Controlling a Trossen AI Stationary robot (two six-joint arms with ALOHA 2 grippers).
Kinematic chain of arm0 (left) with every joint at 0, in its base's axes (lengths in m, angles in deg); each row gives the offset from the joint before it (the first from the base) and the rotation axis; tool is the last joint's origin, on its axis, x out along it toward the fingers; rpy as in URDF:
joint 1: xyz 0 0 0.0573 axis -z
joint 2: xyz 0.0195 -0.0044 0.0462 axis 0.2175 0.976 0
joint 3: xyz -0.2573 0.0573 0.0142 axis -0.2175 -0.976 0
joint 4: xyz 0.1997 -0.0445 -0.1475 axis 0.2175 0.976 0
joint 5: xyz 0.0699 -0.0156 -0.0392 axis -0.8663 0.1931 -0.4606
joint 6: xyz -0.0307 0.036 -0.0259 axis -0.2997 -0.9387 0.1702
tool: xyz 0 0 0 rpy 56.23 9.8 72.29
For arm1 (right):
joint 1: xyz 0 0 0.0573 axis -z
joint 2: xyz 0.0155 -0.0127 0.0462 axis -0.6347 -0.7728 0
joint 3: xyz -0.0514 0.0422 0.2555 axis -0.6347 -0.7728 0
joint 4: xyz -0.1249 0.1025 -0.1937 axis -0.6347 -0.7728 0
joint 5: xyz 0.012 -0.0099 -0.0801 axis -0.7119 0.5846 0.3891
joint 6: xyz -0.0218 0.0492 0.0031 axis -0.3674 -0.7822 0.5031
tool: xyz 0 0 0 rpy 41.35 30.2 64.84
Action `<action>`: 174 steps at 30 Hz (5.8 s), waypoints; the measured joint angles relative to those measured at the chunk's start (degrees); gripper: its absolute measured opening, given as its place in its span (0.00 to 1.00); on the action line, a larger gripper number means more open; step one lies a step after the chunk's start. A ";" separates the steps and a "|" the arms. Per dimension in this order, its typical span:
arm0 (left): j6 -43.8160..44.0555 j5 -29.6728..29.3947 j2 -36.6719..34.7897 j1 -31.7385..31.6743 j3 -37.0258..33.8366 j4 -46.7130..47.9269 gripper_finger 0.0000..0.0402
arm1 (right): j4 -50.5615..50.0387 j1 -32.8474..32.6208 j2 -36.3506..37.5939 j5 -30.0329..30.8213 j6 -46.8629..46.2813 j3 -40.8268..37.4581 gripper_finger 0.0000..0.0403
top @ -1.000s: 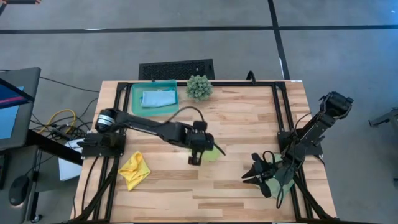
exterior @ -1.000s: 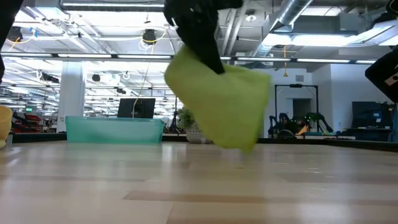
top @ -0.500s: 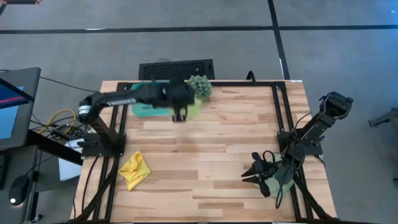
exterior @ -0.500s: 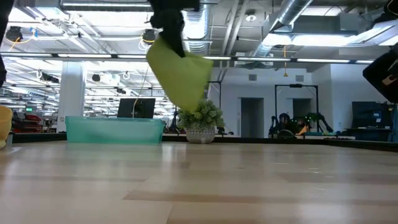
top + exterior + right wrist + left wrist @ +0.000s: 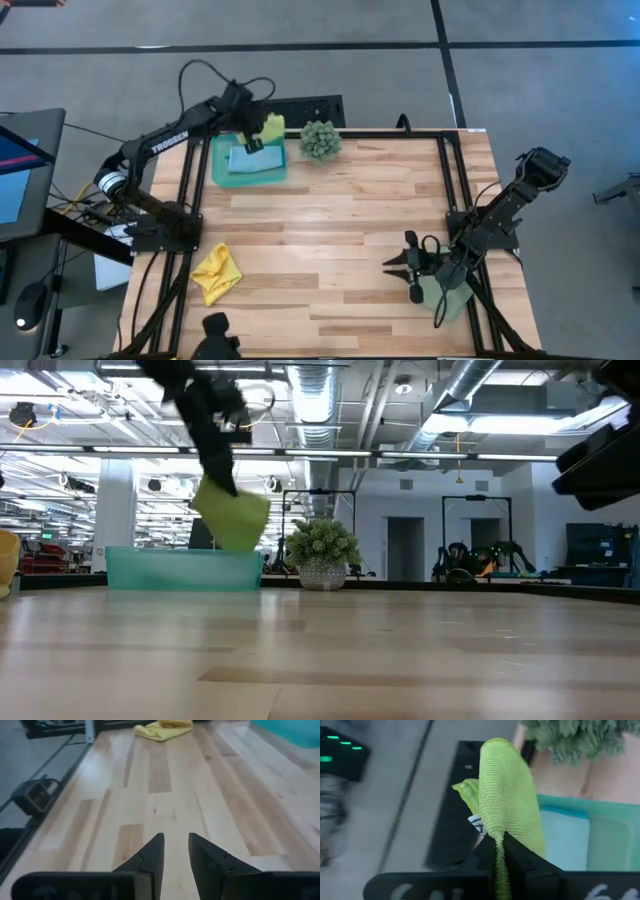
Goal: Fold microfiber towels
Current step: Put the folded light green microfiber cloth into the blue bin
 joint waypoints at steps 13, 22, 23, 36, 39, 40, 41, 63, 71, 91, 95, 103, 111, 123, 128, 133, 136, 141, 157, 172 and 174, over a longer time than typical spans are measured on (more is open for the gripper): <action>5.10 20.83 0.38 -0.20 -20.94 -9.73 0.00 | -1.24 6.31 6.66 -1.33 8.59 -0.63 0.28; 4.33 19.70 0.38 -1.87 -26.83 -13.64 0.03 | -1.37 8.36 6.46 -1.57 7.56 -0.63 0.28; 4.99 19.54 0.38 -2.06 -27.65 -15.17 0.03 | -1.33 8.33 6.46 -1.57 7.22 -0.63 0.28; 12.70 18.09 0.38 -2.43 -24.67 -14.69 0.37 | -1.30 8.17 6.46 -2.85 4.40 -0.63 0.28; 15.88 12.73 0.36 -2.41 -21.28 -13.15 0.42 | -1.32 8.16 6.48 -3.10 4.01 -0.63 0.28; 16.28 12.55 0.32 -2.47 -20.70 -13.37 0.42 | -1.32 8.16 6.46 -3.10 3.96 -0.63 0.28; 16.67 13.00 0.30 -2.50 -20.58 -13.94 0.42 | -1.32 8.16 6.46 -3.11 3.96 -0.63 0.28; 18.67 20.22 0.41 2.25 -32.63 -34.76 0.22 | -1.82 8.16 6.48 -3.23 2.91 -0.63 0.28; 14.94 19.43 0.40 2.27 -32.71 -33.41 0.32 | -1.80 8.16 6.48 -3.58 2.79 -0.63 0.28; 17.59 5.54 -5.33 8.00 -32.65 -25.38 0.01 | -1.82 8.16 6.48 -4.70 2.43 -0.63 0.28; 18.19 -0.43 -6.20 8.08 -32.65 -24.39 0.00 | -1.85 8.16 6.48 -4.70 2.70 -0.63 0.28; 13.96 6.01 3.54 4.85 -32.60 -35.27 0.00 | -2.21 8.16 6.48 -4.70 2.47 -0.63 0.28; 16.16 8.60 11.87 4.78 -32.27 -42.25 0.05 | -2.23 8.16 6.48 -4.79 2.02 -0.63 0.28; 18.67 6.07 0.02 4.80 -27.31 -24.94 0.44 | -2.26 8.17 6.48 -4.94 2.00 -0.63 0.28; 18.67 5.15 -4.26 4.85 -24.58 -10.00 0.46 | -2.62 8.16 6.48 -4.94 1.95 -0.63 0.28; 16.29 1.29 -3.49 3.67 -25.17 -0.21 0.34 | -3.18 8.17 6.48 -4.92 1.87 -0.63 0.28; 14.98 0.66 -1.26 2.16 -27.99 -5.40 0.24 | -3.29 8.18 6.48 -4.92 1.86 -0.63 0.28; 14.51 1.20 2.67 0.53 -29.39 -12.89 0.09 | -3.29 8.18 6.48 -4.90 0.95 -0.63 0.28; 18.94 2.63 3.24 3.73 -16.31 -5.33 0.18 | -3.52 8.16 6.48 -4.85 0.93 -0.63 0.28; 23.19 11.89 18.00 4.21 -18.98 -27.50 0.14 | -3.50 8.17 6.48 -6.08 0.88 -0.63 0.28; 23.21 12.98 17.45 5.03 -19.06 -27.28 0.13 | -3.50 8.16 6.48 -6.08 0.90 -0.63 0.28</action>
